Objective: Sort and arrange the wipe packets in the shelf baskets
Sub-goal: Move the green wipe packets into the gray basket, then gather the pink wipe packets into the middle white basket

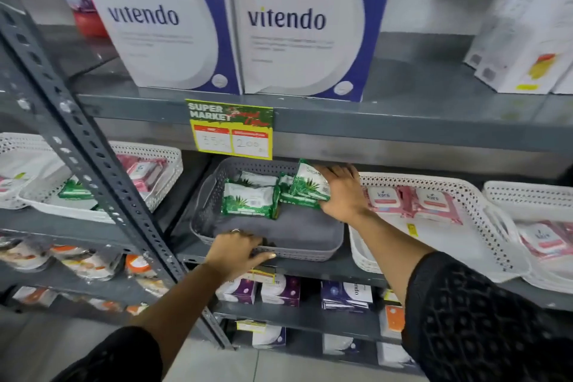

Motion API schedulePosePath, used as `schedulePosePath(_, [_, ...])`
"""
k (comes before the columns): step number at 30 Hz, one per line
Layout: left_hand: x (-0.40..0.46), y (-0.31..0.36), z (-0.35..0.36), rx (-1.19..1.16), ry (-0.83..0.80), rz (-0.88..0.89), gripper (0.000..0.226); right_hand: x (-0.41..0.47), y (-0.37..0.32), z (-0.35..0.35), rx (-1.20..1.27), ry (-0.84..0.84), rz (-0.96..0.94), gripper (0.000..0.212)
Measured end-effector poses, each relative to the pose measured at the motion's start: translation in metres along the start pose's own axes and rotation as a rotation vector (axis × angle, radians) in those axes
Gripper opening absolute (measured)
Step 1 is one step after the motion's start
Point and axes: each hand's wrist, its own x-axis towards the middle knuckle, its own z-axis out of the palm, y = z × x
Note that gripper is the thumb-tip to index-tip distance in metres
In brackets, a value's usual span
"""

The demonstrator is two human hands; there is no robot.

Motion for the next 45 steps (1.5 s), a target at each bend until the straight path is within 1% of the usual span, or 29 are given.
schedulePosePath(2, [0.000, 0.002, -0.004, 0.017, 0.005, -0.006, 0.075, 0.005, -0.008, 0.008, -0.014, -0.047, -0.039, 0.091])
schedulePosePath(6, [-0.001, 0.004, -0.008, 0.067, -0.080, -0.050, 0.058, -0.001, -0.017, 0.022, -0.072, -0.205, -0.108, 0.088])
schedulePosePath(10, [0.000, 0.006, -0.009, 0.061, -0.098, -0.066, 0.053, 0.002, -0.021, 0.030, -0.120, -0.354, -0.107, 0.100])
schedulePosePath(13, [0.000, 0.006, -0.009, 0.051, -0.073, -0.066, 0.053, 0.005, -0.022, 0.028, -0.076, -0.392, -0.076, 0.105])
schedulePosePath(18, [0.000, 0.004, -0.011, 0.055, -0.052, -0.031, 0.051, 0.005, -0.021, 0.019, 0.007, -0.440, -0.035, 0.092])
schedulePosePath(24, [0.000, 0.006, -0.011, -0.005, -0.027, -0.034, 0.050, 0.003, -0.023, 0.020, -0.021, -0.405, -0.048, 0.087])
schedulePosePath(27, [0.003, 0.011, -0.014, -0.084, 0.000, -0.062, 0.062, 0.000, -0.020, 0.012, 0.035, -0.357, -0.061, 0.081])
schedulePosePath(28, [0.006, 0.016, -0.014, -0.102, 0.044, -0.056, 0.065, -0.002, -0.016, 0.006, 0.055, -0.325, -0.063, 0.077])
schedulePosePath(29, [0.010, 0.022, -0.013, -0.110, 0.096, -0.035, 0.063, -0.004, -0.011, 0.001, 0.071, -0.289, -0.060, 0.073])
schedulePosePath(32, [0.028, 0.059, -0.019, -0.141, 0.259, 0.117, 0.050, -0.013, 0.019, -0.020, 0.132, -0.096, -0.045, 0.052])
schedulePosePath(34, [0.043, 0.087, -0.023, -0.195, 0.294, 0.211, 0.046, -0.023, 0.047, -0.035, 0.127, 0.030, 0.003, 0.036])
schedulePosePath(35, [0.052, 0.105, -0.025, -0.220, 0.295, 0.252, 0.045, -0.031, 0.066, -0.043, 0.093, 0.068, 0.044, 0.032])
schedulePosePath(37, [0.068, 0.131, -0.024, -0.254, 0.277, 0.322, 0.041, -0.047, 0.100, -0.056, 0.030, 0.121, 0.114, 0.029])
schedulePosePath(39, [0.086, 0.164, -0.022, -0.290, 0.216, 0.413, 0.038, -0.073, 0.144, -0.070, -0.029, 0.164, 0.202, 0.026])
schedulePosePath(41, [0.103, 0.200, -0.024, -0.336, 0.083, 0.471, 0.039, -0.107, 0.189, -0.085, -0.065, 0.189, 0.300, 0.023])
schedulePosePath(43, [0.117, 0.236, -0.025, -0.364, -0.095, 0.488, 0.045, -0.144, 0.231, -0.100, -0.093, 0.194, 0.414, 0.021])
schedulePosePath(45, [0.129, 0.268, -0.021, -0.365, -0.212, 0.479, 0.051, -0.177, 0.267, -0.113, -0.113, 0.139, 0.552, 0.028])
